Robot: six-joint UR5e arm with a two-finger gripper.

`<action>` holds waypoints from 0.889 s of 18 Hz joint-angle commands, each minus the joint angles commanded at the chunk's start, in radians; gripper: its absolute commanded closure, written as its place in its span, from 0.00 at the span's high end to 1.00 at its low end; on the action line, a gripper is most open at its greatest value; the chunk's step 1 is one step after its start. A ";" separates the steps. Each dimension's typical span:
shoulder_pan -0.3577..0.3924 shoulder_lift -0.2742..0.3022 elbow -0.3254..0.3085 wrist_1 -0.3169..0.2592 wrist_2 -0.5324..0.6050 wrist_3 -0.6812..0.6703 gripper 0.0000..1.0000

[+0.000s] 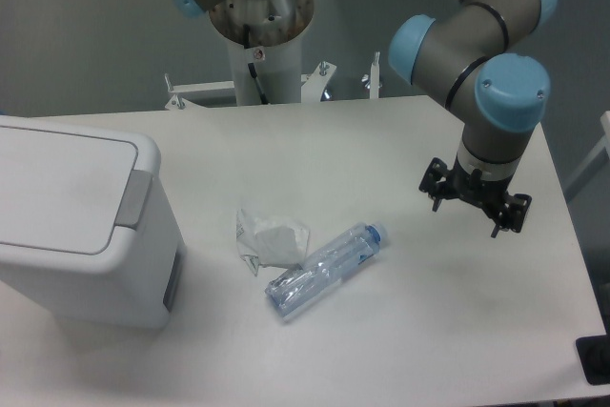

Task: Open the trash can
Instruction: 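Move the open gripper over the tissue toward the white trash bin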

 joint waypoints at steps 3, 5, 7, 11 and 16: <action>-0.005 0.005 0.011 0.002 -0.073 -0.196 1.00; -0.012 0.009 0.006 0.009 -0.097 -0.244 1.00; -0.046 0.024 0.006 0.009 -0.097 -0.254 1.00; -0.100 0.063 0.009 0.006 -0.106 -0.367 1.00; -0.140 0.098 0.040 0.008 -0.239 -0.450 1.00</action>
